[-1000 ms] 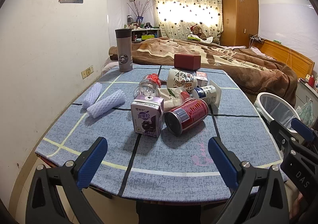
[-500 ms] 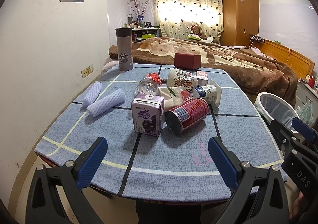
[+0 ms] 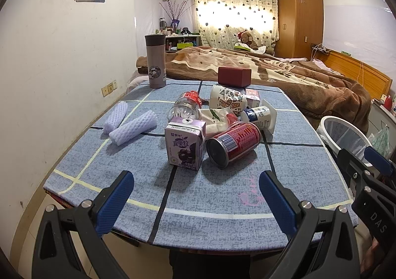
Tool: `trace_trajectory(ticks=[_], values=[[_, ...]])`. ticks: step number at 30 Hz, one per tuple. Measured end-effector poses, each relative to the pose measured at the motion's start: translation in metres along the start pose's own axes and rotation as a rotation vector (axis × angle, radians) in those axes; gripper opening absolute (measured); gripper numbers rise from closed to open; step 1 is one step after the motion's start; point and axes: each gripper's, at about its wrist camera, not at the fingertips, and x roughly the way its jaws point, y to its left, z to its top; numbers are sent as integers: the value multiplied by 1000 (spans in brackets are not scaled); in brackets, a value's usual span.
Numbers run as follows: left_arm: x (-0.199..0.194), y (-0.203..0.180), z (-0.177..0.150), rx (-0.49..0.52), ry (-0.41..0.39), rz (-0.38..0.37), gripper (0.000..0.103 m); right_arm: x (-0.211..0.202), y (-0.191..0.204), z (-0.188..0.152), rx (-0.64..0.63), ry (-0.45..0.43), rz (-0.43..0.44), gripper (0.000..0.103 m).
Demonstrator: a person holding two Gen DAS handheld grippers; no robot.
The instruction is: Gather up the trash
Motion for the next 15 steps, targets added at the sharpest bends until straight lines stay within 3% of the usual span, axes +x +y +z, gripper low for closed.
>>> trace_trajectory(ticks=[15], values=[[0,1,0,-1,-1,-3,103,0,1,0,-1,-1,-3,72]])
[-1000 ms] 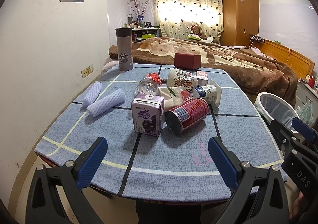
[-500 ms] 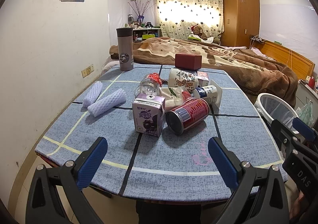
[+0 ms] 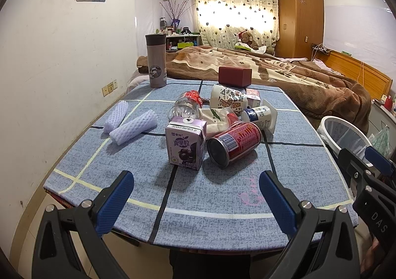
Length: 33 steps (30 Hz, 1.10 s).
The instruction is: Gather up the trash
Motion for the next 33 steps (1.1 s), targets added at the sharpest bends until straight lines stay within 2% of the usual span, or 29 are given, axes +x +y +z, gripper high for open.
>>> trace_trajectory(ticks=[19,22,27,33], values=[[5,6,0,-8,12,-4,103,3,2,0,-4,8,0,72],[12,11,0,-13,22,3,103,11,0,0,16,16,38,72],[31,35,2,-60,65,-7,103,36,3,2,48,89,110,72],[50,59,9,-97,72,-47,103,59,19,7,60,131,179,72]])
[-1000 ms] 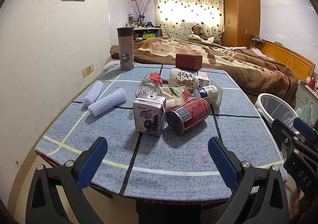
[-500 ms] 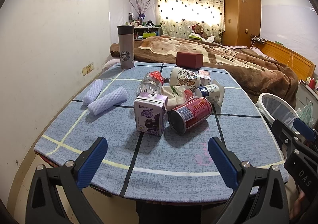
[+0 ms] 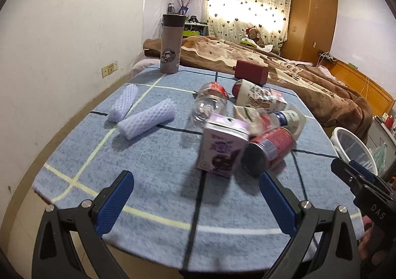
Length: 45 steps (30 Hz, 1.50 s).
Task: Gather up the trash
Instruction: 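Grasp the purple grape milk carton with the left tool while the right tool reaches toward the red can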
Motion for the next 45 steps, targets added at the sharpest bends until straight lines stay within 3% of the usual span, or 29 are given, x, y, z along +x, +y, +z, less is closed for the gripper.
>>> trace_trajectory(ticks=[4,12,20,30,38,45], values=[[11,7,6,22,8,-21,102,13,9,5,-15,14,11,72],[38,5,17,31,48,-91,101,40,-10,29,48,38,-57,72],[61,5,29,30,73,-131,93,57,0,19,101,143,57,72],[92,5,47,14,94,-181,91,61,8,27,131,144,57,72],[100,22,43,1,144,-176,59,72,26,27,123,177,82,72],[94,44,37,-33,143,-152,58,78,40,34,121,195,46,72]])
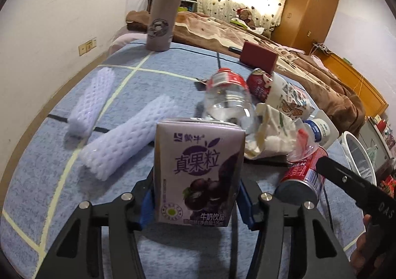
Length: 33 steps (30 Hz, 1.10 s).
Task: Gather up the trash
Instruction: 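Grasp the purple grape milk carton with the left tool while the right tool reaches toward the red can, then grasp the red can with the right tool while the left tool lifts the carton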
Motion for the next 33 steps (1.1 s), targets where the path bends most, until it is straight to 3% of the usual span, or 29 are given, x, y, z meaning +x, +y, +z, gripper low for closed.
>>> trace_trajectory(ticks=[5,10,15,18,22,30,31,33], values=[[-2,8,-1,-17,2,3,58,13,8,3,0,53,-69,72],[-3,8,1,-15,4,0,58,9,7,-2,-13,54,-73,72],[-1,4,3,-11,11,-6,58,-3,10,-9,-97,41,-108,72],[-1,2,3,-10,14,-15,58,-6,13,-15,-167,79,-118,72],[-1,-1,2,-5,17,-14,58,-15,7,-18,-210,55,-182,72],[0,-9,2,18,23,-20,58,-11,1,-18,-207,39,-137,72],[-1,-10,2,23,21,-15,57,-10,1,-18,-207,35,-133,71],[-1,-12,2,27,23,-13,56,-10,1,-20,-217,24,-116,57]])
